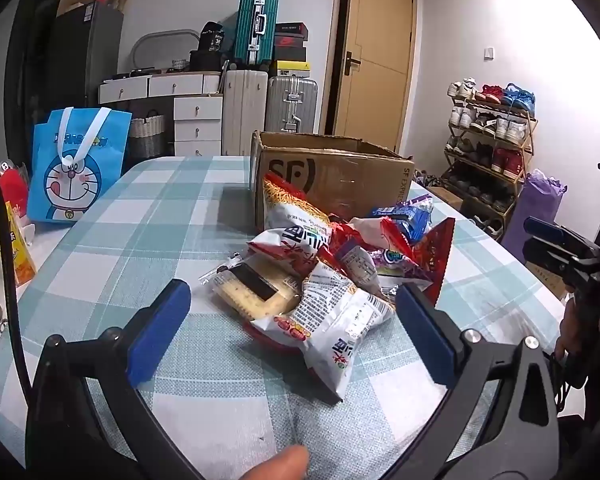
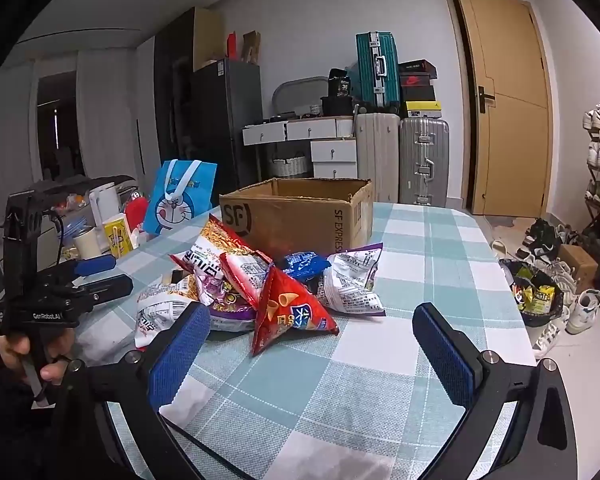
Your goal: Organize snacks
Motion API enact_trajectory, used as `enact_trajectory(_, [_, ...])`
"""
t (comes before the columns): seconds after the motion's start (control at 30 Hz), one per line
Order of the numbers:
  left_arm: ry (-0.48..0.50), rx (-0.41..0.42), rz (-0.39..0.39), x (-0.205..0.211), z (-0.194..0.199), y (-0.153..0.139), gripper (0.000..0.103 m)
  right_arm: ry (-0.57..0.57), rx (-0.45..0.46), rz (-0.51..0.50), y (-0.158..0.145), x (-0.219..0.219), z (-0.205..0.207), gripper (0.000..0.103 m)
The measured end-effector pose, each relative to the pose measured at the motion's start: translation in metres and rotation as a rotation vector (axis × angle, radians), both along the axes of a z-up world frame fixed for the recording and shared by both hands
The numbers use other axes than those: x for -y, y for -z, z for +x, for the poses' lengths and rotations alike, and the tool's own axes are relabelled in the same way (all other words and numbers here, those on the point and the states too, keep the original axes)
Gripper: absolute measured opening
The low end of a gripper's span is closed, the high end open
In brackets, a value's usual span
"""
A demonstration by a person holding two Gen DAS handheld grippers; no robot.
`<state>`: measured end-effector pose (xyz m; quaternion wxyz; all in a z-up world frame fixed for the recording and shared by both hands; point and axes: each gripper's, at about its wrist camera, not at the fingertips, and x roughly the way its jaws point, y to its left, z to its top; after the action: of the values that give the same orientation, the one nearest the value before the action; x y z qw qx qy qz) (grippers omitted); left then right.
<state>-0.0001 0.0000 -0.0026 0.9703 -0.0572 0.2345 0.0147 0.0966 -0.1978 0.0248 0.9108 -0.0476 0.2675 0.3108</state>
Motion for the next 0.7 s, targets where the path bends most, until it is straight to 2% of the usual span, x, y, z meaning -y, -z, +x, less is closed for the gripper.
enact_trajectory(0.7, [0.004,-0.004,-0.003,-0.0005,-0.0001,-0.0003,0.102,0.0,-0.006,0.006,-0.0002,-0.0011,0.0003,0.103])
